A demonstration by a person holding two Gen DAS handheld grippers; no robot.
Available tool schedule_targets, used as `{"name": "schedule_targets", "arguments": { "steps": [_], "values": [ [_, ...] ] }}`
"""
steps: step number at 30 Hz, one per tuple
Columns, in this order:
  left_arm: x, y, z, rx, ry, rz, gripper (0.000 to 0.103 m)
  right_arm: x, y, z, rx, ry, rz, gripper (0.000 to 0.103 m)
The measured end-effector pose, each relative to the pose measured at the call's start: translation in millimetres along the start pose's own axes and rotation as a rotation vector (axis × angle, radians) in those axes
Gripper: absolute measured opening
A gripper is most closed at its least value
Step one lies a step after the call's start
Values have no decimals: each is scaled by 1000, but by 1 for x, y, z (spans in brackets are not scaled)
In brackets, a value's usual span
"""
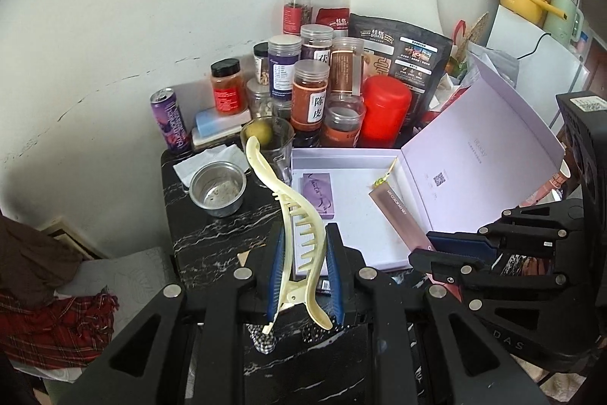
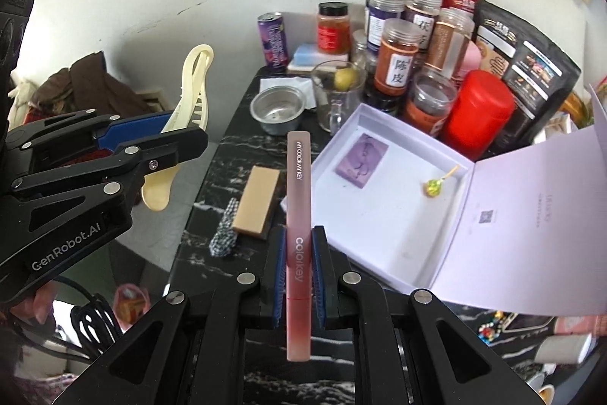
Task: Organize rigid objects
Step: 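Carry the lipstick with the right gripper while the left carries the hair clip over the white box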
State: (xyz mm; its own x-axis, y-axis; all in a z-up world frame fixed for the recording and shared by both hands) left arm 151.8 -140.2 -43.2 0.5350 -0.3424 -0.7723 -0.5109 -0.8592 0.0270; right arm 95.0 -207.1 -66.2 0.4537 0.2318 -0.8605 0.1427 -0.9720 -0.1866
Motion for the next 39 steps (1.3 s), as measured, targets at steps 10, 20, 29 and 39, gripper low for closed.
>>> {"name": "schedule_targets", "arguments": {
  "steps": [10,20,29,39],
  "values": [
    [34,13,-27,14,-19,25,21,6,39,-21,46,6,32,13],
    [76,23,-47,39,-51,51,21,26,74,-37,92,-4,47,13],
    [120,37,-53,64,-91,92,21,47,114,-44,168,-14,78,13],
    [178,53,-38,85,-177,139,21,77,154,-39,248,-39,126,13]
  ]
}}
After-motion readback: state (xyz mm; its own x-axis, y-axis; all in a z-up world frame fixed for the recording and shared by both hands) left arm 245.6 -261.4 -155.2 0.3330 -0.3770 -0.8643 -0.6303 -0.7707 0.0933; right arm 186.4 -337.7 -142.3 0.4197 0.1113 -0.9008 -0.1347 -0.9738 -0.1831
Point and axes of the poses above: each gripper's, at about its wrist camera, not at the fingertips, and x roughly the way its jaws point, y to its right, z to its underside, the point moved 9 cm from there along x, roughly the way its jaws point, and after that the axes turned 2 degrees about -z, right-handed, at the moved point
